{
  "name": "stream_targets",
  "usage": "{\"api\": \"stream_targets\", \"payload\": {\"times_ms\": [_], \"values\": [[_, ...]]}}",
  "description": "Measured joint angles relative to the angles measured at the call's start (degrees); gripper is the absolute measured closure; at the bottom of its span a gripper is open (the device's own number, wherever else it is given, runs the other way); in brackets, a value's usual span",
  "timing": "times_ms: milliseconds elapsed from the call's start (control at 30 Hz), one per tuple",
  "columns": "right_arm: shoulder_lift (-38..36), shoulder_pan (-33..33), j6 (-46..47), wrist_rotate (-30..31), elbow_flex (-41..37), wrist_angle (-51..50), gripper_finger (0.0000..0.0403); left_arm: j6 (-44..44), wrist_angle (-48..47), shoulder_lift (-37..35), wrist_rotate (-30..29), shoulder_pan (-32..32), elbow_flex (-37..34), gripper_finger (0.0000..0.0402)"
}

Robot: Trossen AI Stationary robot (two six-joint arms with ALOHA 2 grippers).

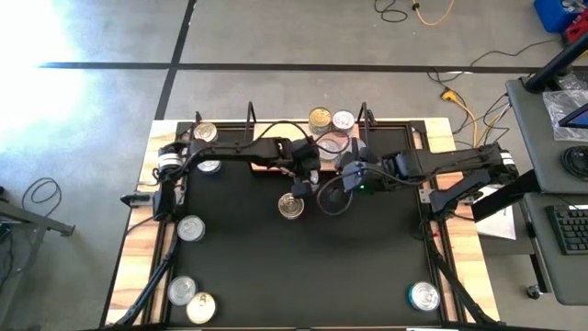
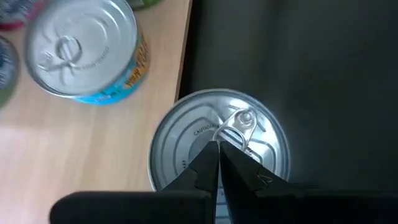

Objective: Stack canned seafood by type on shelf
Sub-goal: Stack the yellow-blue tuna can on top of the other yellow-blue tuna can on the shelf

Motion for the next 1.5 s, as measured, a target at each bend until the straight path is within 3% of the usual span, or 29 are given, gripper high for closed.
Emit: {"api": "stream_targets", "payload": {"times_ms": [233, 400, 633, 800, 967, 1133, 1267, 1500], "values": [[0.00, 0.57, -0.17, 0.97, -0.51, 0.03, 0.0035, 0.44, -0.12, -5.03, -0.21, 0.02, -0.24, 0.0401], [0.00, 0.55, -2.35, 1.25, -6.19, 1.92, 0.0035, 0.46, 0.25, -7.04, -0.16, 1.11, -1.25, 0.0401], [0.00, 1.57, -6.85, 5.91, -21.49, 20.55, 0.0034, 0.88, 4.64, -7.02, -0.92, 2.56, -7.65, 0.0401], [0.02, 1.32, -8.87, 6.58, -32.06, 35.48, 0.0034, 3.55, 5.46, -6.90, -6.80, 4.90, -10.04, 0.0401], [0.02, 1.05, -16.45, 6.94, -38.55, 47.23, 0.0034, 3.04, 8.32, -6.90, 2.18, 9.37, -12.29, 0.0401], [0.25, -1.89, -16.78, 6.95, -39.43, 49.17, 0.0034, 6.98, 8.74, -6.90, 3.30, 10.79, -13.22, 0.0401], [2.39, -5.24, -16.80, 4.31, -39.30, 49.61, 0.0034, 9.40, 9.36, -6.90, 7.60, 10.29, -13.33, 0.0401], [5.70, -6.36, -18.68, 3.50, -38.42, 49.59, 0.0034, 9.03, 9.41, -6.89, 7.46, 10.09, -13.44, 0.0401]]}}
